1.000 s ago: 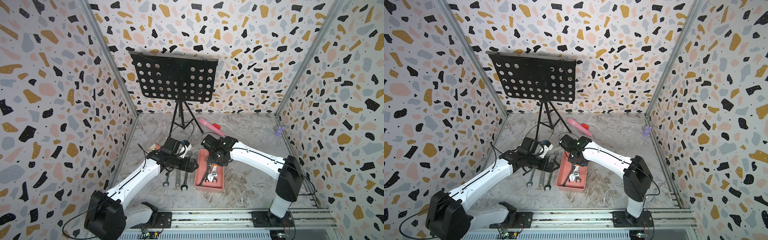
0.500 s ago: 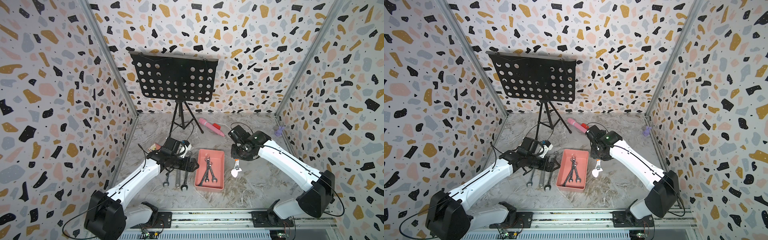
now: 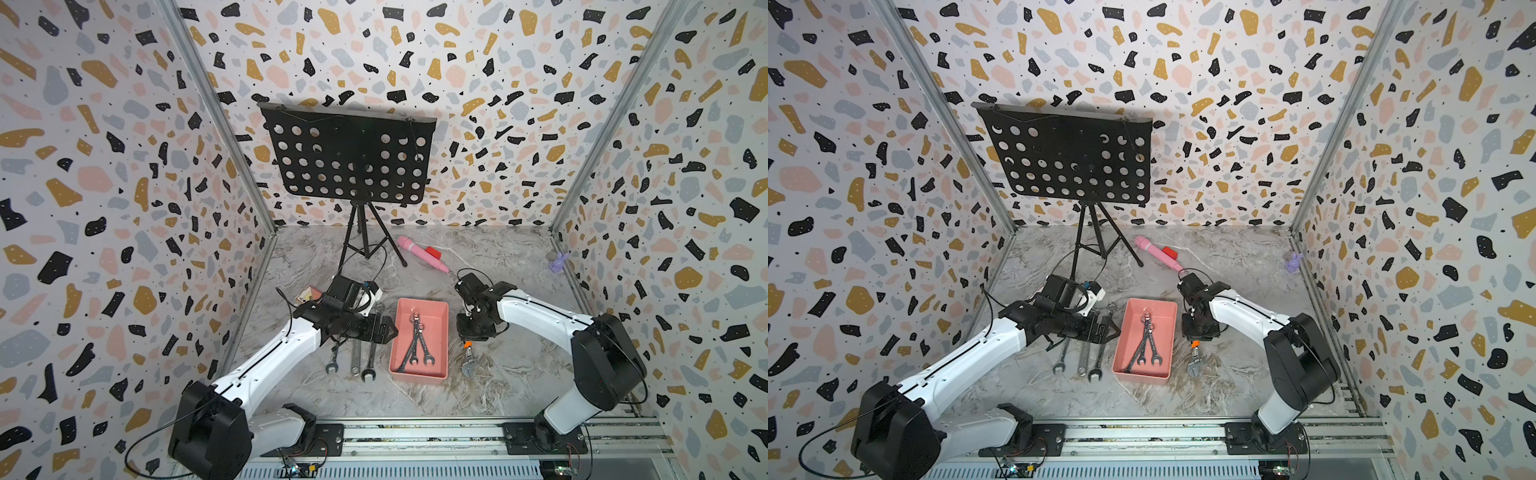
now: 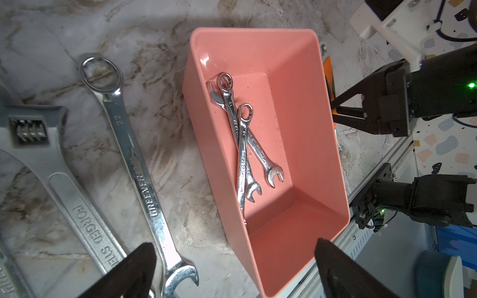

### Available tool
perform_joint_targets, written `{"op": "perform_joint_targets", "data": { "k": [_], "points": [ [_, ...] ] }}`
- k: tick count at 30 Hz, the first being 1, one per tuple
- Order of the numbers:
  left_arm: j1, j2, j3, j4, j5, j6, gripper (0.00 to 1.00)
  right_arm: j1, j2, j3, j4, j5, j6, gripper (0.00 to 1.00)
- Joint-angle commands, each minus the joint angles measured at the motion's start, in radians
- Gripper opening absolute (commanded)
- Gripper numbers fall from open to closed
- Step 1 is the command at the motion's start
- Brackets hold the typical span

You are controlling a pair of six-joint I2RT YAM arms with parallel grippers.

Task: Take out the wrench from the storage box
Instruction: Place the wrench at the center of the board.

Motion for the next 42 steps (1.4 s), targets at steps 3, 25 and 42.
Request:
{"op": "perform_joint_targets", "data": {
  "k": [3,25,42],
  "points": [
    [0.004,-0.003,-0.016,0.000,-0.004,-0.007,1.00,-0.012,0.058,0.011,0.087,-0.031,-0.010,0.00],
    [0.006,-0.016,0.019,-0.067,-0.032,0.049,1.00,-0.017,-0.082,0.239,-0.208,0.041,0.017,0.52],
    [0.041,-0.063,0.008,-0.134,-0.070,0.077,1.00,0.369,0.110,0.383,-0.125,0.096,0.623,0.50]
  ]
}}
